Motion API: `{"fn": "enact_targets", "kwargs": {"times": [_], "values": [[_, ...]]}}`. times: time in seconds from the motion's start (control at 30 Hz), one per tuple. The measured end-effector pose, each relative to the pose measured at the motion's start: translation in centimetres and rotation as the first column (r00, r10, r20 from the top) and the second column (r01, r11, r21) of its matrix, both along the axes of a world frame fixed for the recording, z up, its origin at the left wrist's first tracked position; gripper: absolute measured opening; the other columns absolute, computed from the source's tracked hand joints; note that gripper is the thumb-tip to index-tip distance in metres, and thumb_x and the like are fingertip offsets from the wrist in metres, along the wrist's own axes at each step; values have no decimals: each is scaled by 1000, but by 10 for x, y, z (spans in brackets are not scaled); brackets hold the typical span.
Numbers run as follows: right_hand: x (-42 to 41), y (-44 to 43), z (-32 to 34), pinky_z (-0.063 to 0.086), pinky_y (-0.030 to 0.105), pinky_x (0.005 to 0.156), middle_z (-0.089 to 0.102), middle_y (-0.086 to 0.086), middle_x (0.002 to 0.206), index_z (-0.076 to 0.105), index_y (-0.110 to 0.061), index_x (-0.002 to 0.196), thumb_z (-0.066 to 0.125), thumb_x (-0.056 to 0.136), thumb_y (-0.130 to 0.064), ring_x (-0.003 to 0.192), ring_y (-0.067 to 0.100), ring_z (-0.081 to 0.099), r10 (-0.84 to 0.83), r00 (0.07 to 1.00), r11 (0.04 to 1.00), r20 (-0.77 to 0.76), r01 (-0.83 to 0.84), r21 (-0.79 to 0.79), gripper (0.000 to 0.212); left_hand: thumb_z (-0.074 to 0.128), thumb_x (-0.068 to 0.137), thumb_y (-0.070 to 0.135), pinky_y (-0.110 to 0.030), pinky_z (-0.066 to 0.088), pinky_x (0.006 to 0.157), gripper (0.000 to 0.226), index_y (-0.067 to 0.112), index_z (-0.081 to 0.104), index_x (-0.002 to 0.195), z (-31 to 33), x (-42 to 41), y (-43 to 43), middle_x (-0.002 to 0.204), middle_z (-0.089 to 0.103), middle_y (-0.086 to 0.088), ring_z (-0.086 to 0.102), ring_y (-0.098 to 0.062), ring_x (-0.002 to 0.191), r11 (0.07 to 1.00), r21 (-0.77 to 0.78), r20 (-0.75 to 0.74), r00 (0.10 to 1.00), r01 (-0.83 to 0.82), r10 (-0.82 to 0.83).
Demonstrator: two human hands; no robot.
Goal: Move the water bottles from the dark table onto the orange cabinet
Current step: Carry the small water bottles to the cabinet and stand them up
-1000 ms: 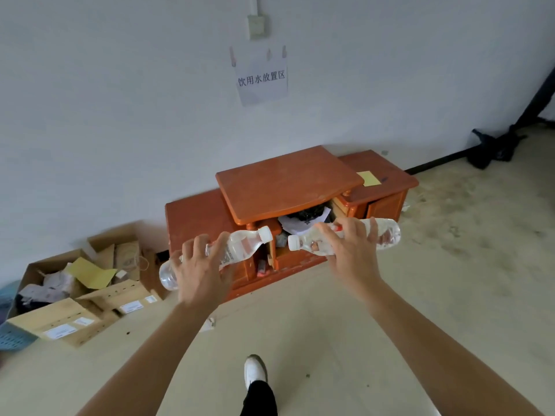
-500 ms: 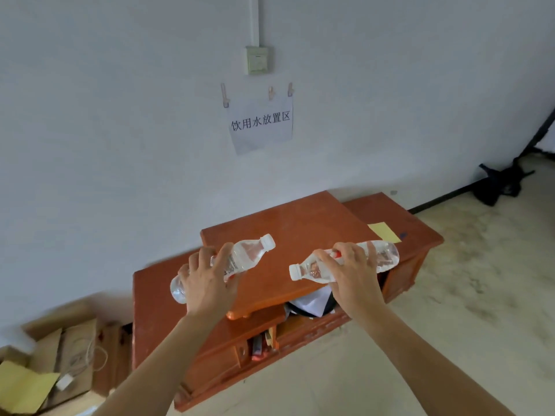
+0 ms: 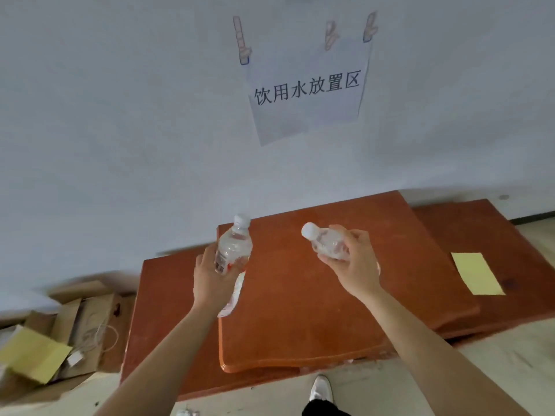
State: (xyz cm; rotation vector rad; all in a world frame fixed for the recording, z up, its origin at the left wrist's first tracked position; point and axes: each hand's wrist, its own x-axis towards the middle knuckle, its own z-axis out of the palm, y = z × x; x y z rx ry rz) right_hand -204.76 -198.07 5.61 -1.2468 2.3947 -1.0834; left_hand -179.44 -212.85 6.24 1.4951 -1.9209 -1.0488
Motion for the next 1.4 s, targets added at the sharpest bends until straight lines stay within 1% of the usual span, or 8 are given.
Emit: {"fn": "enact_targets", "kwargs": {"times": [0.13, 0.3, 0.67, 0.93, 1.03, 1.2, 1.33, 1.4], "values": [[-45, -72, -25, 56, 31, 86, 70, -16, 107, 59, -50, 115, 83, 82, -34, 100, 8, 69, -13, 779, 988, 627, 107, -112, 44, 78, 80, 45, -41, 58, 87, 58, 25, 50, 128, -34, -33, -40, 112, 67, 4, 68, -18, 101, 935, 322, -186, 958, -151, 219], [-63, -148, -81, 54, 34, 90, 67, -13, 118, 56, -46, 123, 84, 81, -27, 108, 10, 67, -9, 595, 987, 803, 133, -87, 54, 81, 77, 46, -45, 55, 93, 67, 24, 48, 131, -86, -64, -93, 116, 64, 2, 66, -18, 105, 889, 386, -154, 933, -247, 326], [-76, -249, -162, 48, 47, 107, 53, 1, 133, 41, -31, 139, 88, 73, -41, 124, 17, 55, 98, 826, 993, 556, -47, -105, 81, 84, 78, 29, -45, 54, 95, 63, 25, 44, 127, -170, -109, -183, 109, 58, 21, 64, -15, 104, 969, 114, -112, 966, -221, 234], [-68, -259, -190, 34, 5, 99, 42, 2, 140, 40, -27, 145, 81, 86, -31, 124, 6, 43, 220, 911, 976, 348, -205, -80, 72, 82, 82, 32, -27, 51, 88, 64, 27, 43, 132, -194, -110, -194, 126, 60, 12, 61, -3, 110, 979, 119, -136, 974, -164, 180], [-66, -259, -191, 37, 17, 106, 42, 2, 143, 38, -27, 148, 78, 89, -31, 130, 10, 43, 217, 927, 976, 305, -202, -83, 72, 79, 84, 33, -17, 46, 80, 69, 25, 39, 139, -197, -104, -190, 130, 58, 8, 60, -5, 111, 980, 123, -121, 978, -154, 169], [-64, -256, -176, 39, 27, 107, 41, 6, 147, 32, -29, 154, 76, 89, -40, 127, 7, 39, 192, 933, 978, 305, -209, 24, 79, 74, 88, 35, -42, 53, 95, 60, 34, 35, 134, -187, -97, -185, 124, 56, 21, 58, 2, 110, 989, 133, -61, 996, -63, 72], [-67, -237, -138, 34, 32, 106, 25, 8, 156, 6, -37, 161, 75, 85, -53, 134, 14, 37, 160, 938, 966, 308, -214, 149, 104, 69, 85, 56, -49, 43, 107, 81, 40, 22, 150, -143, -84, -180, 154, 41, 6, 45, -18, 137, 995, 98, 44, 998, -37, 33], [-68, -229, -108, 42, 40, 105, 23, 7, 156, 2, -40, 160, 65, 86, -68, 140, 24, 39, 187, 962, 961, 199, -222, 166, 100, 62, 89, 59, -50, 42, 108, 80, 41, 18, 154, -109, -73, -178, 160, 31, 4, 42, -24, 140, 999, 32, 94, 995, -28, 24]]}}
